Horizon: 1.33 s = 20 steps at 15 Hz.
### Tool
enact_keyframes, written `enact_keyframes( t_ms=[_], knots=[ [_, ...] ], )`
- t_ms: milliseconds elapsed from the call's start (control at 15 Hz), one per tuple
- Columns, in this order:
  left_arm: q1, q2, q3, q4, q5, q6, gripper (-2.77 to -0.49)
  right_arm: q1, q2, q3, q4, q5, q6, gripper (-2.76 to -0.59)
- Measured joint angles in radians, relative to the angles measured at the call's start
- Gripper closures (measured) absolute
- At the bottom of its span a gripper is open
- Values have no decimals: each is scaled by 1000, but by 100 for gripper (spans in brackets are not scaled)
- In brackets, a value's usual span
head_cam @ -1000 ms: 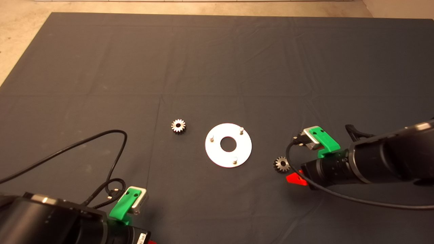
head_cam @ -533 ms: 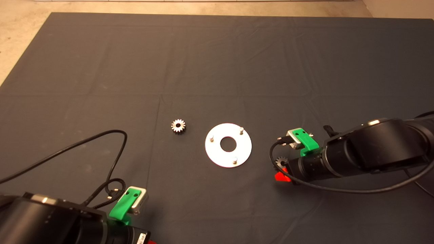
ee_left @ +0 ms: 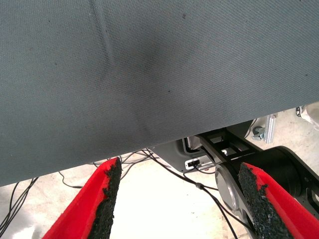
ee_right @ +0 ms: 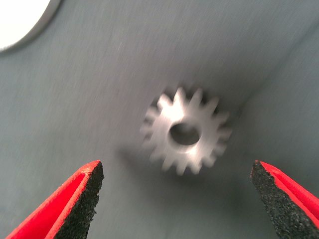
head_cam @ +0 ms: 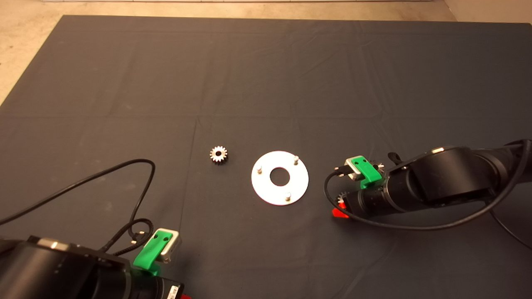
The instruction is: Install three planetary gears onto the carrier pins
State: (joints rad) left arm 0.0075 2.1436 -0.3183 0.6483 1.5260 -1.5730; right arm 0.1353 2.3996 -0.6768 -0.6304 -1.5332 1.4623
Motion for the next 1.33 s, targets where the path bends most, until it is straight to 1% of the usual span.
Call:
enact_keyframes(
  t_ms=[67, 267, 333, 400, 533, 733, 867, 1267, 1333],
  knots=[
    [0, 0, 0, 0, 0, 0, -163, 0, 0, -5, -3, 0, -7, -214],
    [0, -1, 0, 0, 0, 0, -163, -4, 2, -11, -13, 0, -16, -209],
    [0, -1, 0, 0, 0, 0, -163, -5, 3, -12, -18, 0, -18, -200],
    [0, -2, 0, 0, 0, 0, -163, -5, 3, -13, -23, 0, -19, -199],
    [0, -2, 0, 0, 0, 0, -163, -5, 7, -15, -25, 0, -22, -185],
    [0, -2, 0, 0, 0, 0, -163, -4, 12, -18, -33, 0, -23, -185],
    [0, -2, 0, 0, 0, 0, -163, -5, 19, -20, -38, 0, -23, -171],
    [0, -2, 0, 0, 0, 0, -163, -5, 23, -25, -58, 1, -24, -170],
    [0, -2, 0, 0, 0, 0, -163, -5, 23, -27, -60, 1, -25, -162]
  ],
)
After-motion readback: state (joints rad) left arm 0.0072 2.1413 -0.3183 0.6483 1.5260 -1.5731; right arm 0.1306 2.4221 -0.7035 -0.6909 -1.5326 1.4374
